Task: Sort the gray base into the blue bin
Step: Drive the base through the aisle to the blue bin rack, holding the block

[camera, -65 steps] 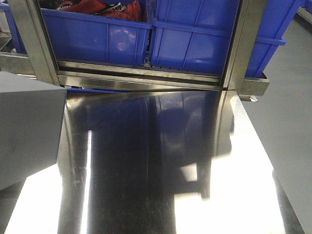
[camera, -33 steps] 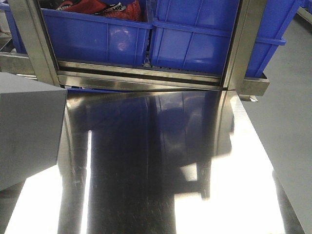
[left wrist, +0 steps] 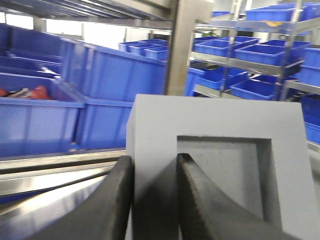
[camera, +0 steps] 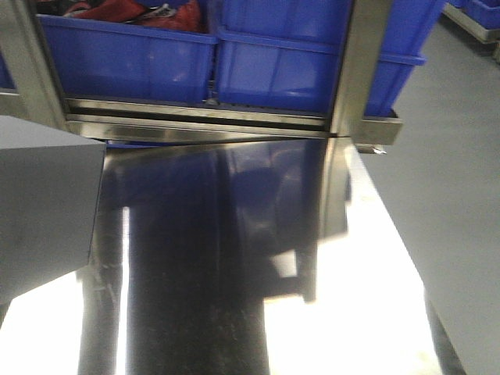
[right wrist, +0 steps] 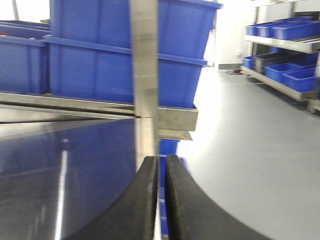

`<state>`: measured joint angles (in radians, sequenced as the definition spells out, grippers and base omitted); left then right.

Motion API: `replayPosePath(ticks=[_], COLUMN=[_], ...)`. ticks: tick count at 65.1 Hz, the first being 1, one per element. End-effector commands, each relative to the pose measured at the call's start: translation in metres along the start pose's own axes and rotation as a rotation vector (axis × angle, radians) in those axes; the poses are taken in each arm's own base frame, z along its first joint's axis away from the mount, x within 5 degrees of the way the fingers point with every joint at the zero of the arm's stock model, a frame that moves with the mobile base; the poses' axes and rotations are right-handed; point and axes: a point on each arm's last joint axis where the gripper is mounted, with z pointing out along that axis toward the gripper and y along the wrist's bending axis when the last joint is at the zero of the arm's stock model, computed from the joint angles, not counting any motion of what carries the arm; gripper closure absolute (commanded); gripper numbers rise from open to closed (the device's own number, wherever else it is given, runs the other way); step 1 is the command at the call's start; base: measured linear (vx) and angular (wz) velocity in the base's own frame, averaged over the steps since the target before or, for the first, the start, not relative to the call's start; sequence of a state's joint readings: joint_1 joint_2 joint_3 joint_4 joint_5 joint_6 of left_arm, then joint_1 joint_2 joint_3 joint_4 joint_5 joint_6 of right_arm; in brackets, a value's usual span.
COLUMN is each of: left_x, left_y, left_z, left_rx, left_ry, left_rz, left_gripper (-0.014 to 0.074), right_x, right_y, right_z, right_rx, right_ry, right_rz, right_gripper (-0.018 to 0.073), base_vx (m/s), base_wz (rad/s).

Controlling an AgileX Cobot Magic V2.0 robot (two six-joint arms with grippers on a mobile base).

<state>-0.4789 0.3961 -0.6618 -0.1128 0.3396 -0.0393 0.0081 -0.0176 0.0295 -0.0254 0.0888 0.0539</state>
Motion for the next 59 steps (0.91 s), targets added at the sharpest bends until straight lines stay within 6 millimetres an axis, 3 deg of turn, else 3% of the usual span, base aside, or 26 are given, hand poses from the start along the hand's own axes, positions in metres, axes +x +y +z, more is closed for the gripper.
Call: replayPosePath(ticks=[1, 24, 59], left_x=[-0.0187, -0.0187, -0.0185], left_y=[-0.0022, -0.0022, -0.0022], left_z=[-0.0021, -0.0021, -0.0020], left_rx=[0.014, 0.014, 0.014], left_ry=[-0.130, -0.130, -0.128], left_rz=[-0.012, -0.012, -0.012], left_gripper=[0.0592, 0.0592, 0.0592], right_x=[-0.0070, -0.0070, -0.0070], right_y=[0.0001, 0.0001, 0.0001], right_z=[-0.0008, -0.0008, -0.0008], right_rx=[0.000, 0.000, 0.000], right_ry=[-0.083, -0.083, -0.083], right_rz=[-0.013, -0.013, -0.013], right_gripper=[0.0564, 0.0564, 0.0564], base_vx=[-0.10, -0.12, -0.13], base_wz=[-0.38, -0.48, -0.71])
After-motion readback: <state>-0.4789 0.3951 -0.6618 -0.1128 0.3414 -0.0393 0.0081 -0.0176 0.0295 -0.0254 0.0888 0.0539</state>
